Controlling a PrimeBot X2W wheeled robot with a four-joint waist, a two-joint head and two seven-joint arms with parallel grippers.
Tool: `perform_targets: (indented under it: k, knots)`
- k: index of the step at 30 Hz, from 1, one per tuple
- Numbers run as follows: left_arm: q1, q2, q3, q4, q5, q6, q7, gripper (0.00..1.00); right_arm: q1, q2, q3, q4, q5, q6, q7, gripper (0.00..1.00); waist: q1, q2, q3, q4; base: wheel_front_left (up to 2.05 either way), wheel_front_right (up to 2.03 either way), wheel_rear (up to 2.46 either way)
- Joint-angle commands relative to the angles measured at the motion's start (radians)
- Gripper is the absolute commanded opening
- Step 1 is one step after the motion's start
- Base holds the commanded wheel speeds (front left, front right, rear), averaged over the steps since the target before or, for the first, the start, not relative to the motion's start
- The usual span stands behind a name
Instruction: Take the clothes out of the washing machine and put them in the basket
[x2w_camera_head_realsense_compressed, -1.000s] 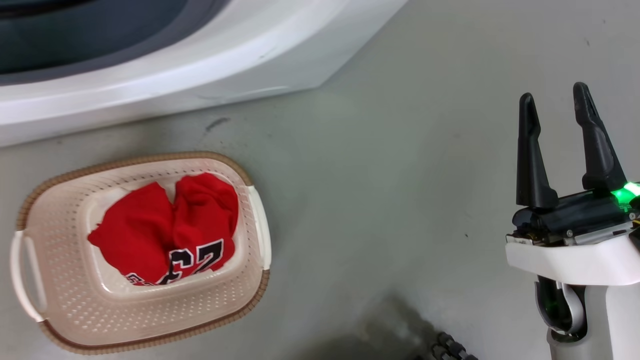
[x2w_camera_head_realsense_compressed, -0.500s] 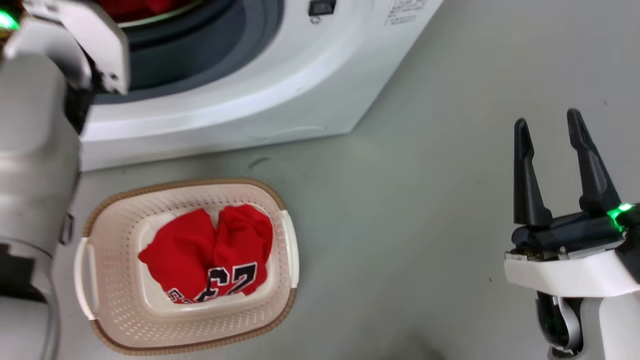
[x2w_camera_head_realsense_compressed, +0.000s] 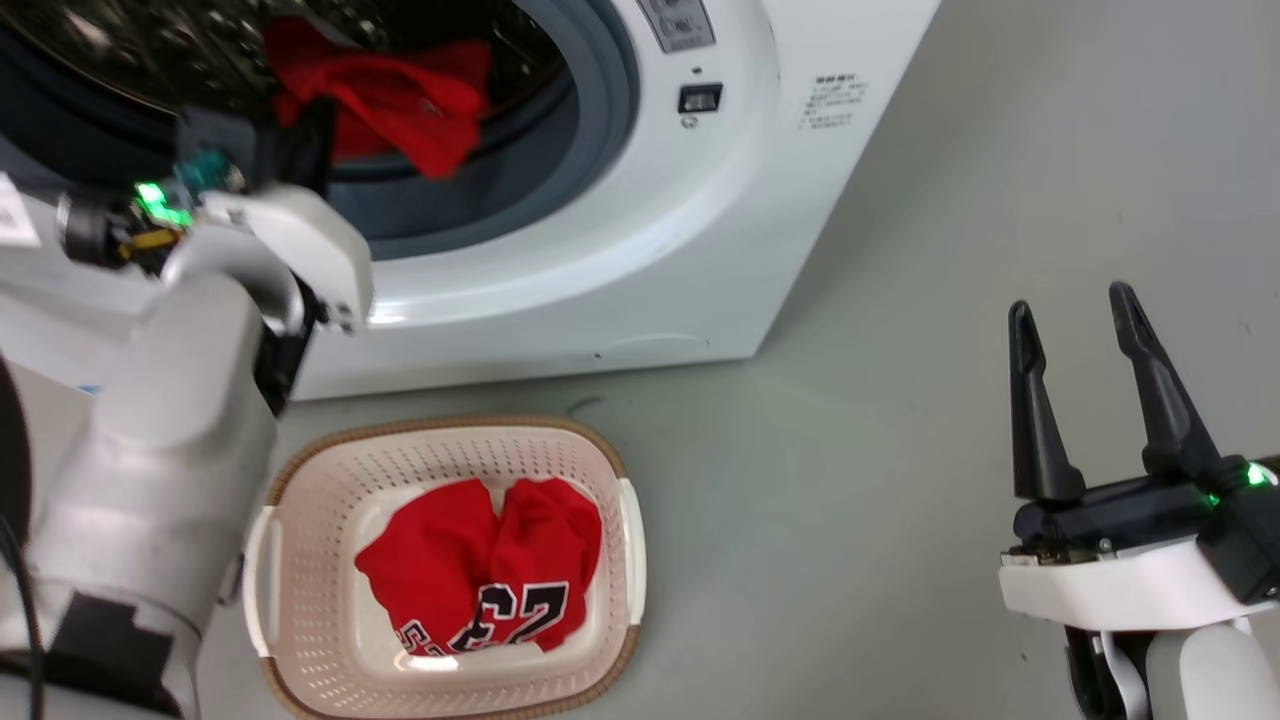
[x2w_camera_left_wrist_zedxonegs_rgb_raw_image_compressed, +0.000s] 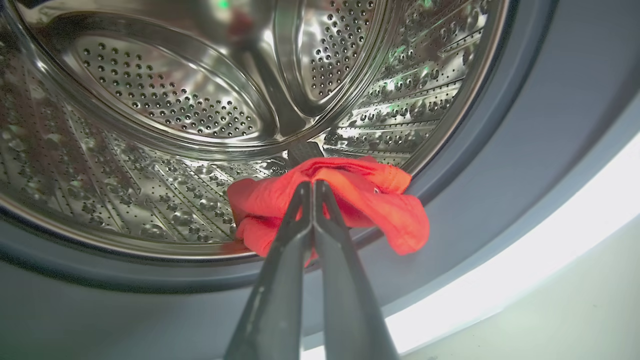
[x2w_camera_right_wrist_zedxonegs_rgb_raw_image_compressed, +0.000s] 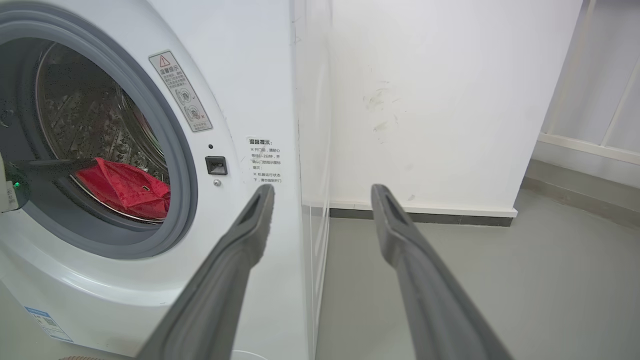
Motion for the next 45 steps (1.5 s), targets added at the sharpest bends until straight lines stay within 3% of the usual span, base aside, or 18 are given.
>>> perform_targets:
  k: [1,15,32,45]
  knots:
    - [0.021,-0.006,-0.003,-0.010,0.002,0.005,-0.007,0.00,0.014,0.001,-0.002,0.002,-0.008,-0.001,-0.002,1.00,0.0001,0.0000,-0.027,0.017,0.00,0.00,0.00]
    - [0.287,0.041,0.023,-0.398,-0.022,0.080,-0.016,0.00,0.095,0.001,0.002,0.015,-0.023,-0.001,-0.002,1.00,0.0001,0.0000,-0.162,0.069,0.00,0.00,0.00]
    - [0.516,0.161,0.035,-0.973,-0.009,0.227,0.124,0.00,0.151,0.001,0.015,0.020,-0.025,-0.001,-0.002,1.00,0.0001,0.0000,-0.252,0.102,0.00,0.00,0.00]
    - [0.689,0.228,0.029,-1.221,0.004,0.319,0.193,0.00,0.156,0.001,0.004,0.005,-0.018,-0.001,-0.002,1.00,0.0001,0.0000,-0.244,0.103,0.00,0.00,0.00]
